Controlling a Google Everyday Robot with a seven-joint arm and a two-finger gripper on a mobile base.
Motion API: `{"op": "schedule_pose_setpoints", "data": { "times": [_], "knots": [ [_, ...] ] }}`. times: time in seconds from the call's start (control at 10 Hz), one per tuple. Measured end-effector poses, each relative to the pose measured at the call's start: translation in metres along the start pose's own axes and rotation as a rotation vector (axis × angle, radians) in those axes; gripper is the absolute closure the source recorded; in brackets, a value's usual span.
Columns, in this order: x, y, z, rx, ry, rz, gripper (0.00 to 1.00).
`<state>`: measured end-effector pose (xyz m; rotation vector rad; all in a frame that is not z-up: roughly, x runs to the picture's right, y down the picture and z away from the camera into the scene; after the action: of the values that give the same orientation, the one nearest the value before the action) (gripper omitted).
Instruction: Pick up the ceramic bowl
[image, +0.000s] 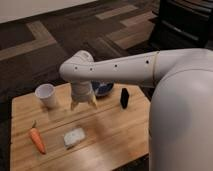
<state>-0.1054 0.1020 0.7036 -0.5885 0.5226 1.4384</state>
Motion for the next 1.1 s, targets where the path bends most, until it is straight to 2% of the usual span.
{"op": "schedule_pose_setpoints", "data": {
  "times": [1.1],
  "knots": [
    [0.0016, -0.0034, 0.0016, -0.002, 0.005, 0.005, 0.35]
  ]
}}
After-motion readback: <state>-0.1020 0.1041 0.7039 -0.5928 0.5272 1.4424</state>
